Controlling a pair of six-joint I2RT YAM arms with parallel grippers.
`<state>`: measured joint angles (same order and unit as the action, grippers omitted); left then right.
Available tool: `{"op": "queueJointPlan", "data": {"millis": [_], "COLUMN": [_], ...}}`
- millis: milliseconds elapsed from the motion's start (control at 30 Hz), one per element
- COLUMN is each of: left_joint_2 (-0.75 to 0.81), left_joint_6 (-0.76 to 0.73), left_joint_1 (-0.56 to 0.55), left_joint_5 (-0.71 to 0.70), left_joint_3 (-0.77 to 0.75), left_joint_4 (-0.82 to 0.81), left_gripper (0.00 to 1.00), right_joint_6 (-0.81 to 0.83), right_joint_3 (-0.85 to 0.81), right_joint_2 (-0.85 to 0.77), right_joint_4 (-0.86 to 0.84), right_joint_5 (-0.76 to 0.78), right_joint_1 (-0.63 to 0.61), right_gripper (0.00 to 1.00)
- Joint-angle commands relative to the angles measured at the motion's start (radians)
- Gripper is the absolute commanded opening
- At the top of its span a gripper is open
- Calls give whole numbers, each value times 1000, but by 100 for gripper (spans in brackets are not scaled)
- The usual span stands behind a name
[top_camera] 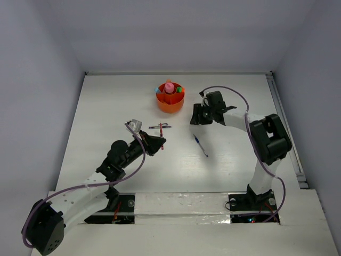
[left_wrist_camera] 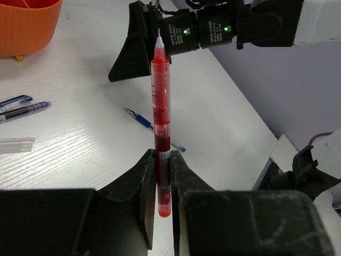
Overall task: Sort the stationery into containers
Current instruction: Pick up the pen cap from the center of the board.
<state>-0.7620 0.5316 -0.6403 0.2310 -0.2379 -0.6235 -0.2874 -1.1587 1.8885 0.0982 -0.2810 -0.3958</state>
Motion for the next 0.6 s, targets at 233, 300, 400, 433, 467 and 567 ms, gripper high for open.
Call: {"op": "queueJointPlan", "data": {"millis": [233,300,400,433,467,567], "left_joint_2": [29,29,30,32,32,33], "left_joint_6": [-8,-8,-8,-8,-10,-10], "left_joint_1": [-2,-2,-2,-2,-2,-2], "left_joint_5": [-7,-5,-5,-4,-5,-7], "left_joint_3": [-6,-5,-6,-6,-6,-6], "left_joint_4": [-44,-44,-42,-42,-42,-41], "left_gripper": [0,0,0,0,0,0], "right_joint_6": [-48,-59,-65,-68,-71,-81], "right_joint_3": [36,39,33,30,24,24], "right_joint_2": [-101,-95,-68,-59,-43,-29], "right_joint_4": [71,66,58,58,58,37], "right_joint_5": [146,161,166,169,174,178], "right_joint_1": [-8,-8,3,3,3,24], "right_gripper": [72,72,72,72,72,72]}}
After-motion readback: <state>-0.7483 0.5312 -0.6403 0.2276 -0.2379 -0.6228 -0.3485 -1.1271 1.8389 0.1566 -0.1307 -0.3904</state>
